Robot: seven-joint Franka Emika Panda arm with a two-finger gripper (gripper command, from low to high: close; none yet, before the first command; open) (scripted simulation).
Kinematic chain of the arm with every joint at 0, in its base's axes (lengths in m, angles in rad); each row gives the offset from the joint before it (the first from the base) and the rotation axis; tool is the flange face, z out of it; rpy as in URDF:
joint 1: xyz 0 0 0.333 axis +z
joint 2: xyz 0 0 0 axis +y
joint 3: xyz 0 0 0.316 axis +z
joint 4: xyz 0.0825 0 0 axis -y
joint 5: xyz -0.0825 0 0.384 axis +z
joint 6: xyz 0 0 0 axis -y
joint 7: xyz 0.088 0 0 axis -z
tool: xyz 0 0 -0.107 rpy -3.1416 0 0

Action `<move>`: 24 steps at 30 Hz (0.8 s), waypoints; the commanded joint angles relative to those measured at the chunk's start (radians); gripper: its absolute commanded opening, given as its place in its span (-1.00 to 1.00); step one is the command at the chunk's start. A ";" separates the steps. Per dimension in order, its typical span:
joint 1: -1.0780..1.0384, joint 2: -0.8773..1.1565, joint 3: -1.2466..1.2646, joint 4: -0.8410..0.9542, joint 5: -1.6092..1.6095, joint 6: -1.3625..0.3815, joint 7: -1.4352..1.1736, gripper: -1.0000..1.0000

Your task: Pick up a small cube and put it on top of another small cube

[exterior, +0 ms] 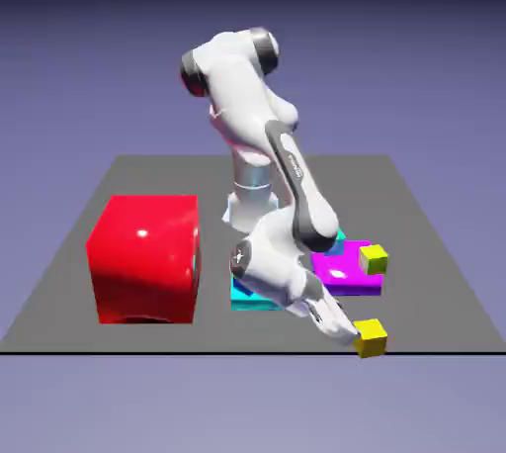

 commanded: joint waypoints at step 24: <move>-0.010 -0.329 0.227 -0.280 -0.253 -0.339 -0.078 -1.00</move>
